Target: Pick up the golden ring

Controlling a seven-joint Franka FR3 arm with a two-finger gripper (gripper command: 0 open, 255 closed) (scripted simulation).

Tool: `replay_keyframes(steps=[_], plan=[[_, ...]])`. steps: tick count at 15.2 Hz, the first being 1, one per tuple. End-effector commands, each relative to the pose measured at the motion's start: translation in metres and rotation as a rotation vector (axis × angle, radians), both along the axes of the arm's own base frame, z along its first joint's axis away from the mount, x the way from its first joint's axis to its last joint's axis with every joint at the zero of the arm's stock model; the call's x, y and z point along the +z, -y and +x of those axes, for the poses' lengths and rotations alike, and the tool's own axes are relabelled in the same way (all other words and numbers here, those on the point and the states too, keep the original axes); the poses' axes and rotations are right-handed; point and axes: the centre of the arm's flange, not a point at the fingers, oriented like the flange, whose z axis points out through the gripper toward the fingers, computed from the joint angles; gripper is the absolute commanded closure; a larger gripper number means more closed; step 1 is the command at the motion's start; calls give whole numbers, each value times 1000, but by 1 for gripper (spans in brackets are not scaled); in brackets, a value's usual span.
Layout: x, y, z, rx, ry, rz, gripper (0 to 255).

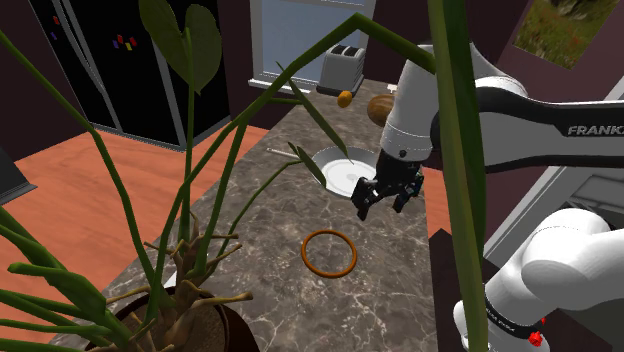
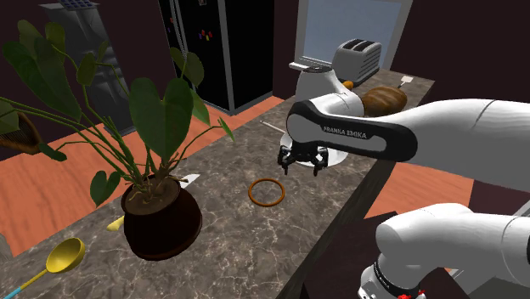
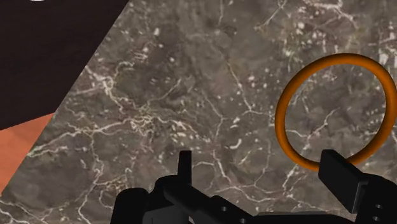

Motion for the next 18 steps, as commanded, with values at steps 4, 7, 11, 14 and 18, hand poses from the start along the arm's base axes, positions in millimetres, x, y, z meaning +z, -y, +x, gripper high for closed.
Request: replay_keyframes(steps=[4, 7, 11, 14, 18], plan=[[-39, -52, 7, -86, 0, -20, 0], [-52, -55, 7, -91, 0, -21, 0], [-73, -55, 7, -91, 0, -21, 0], [-81, -55, 7, -91, 0, -21, 0], [-81, -54, 7, -91, 0, -21, 255]])
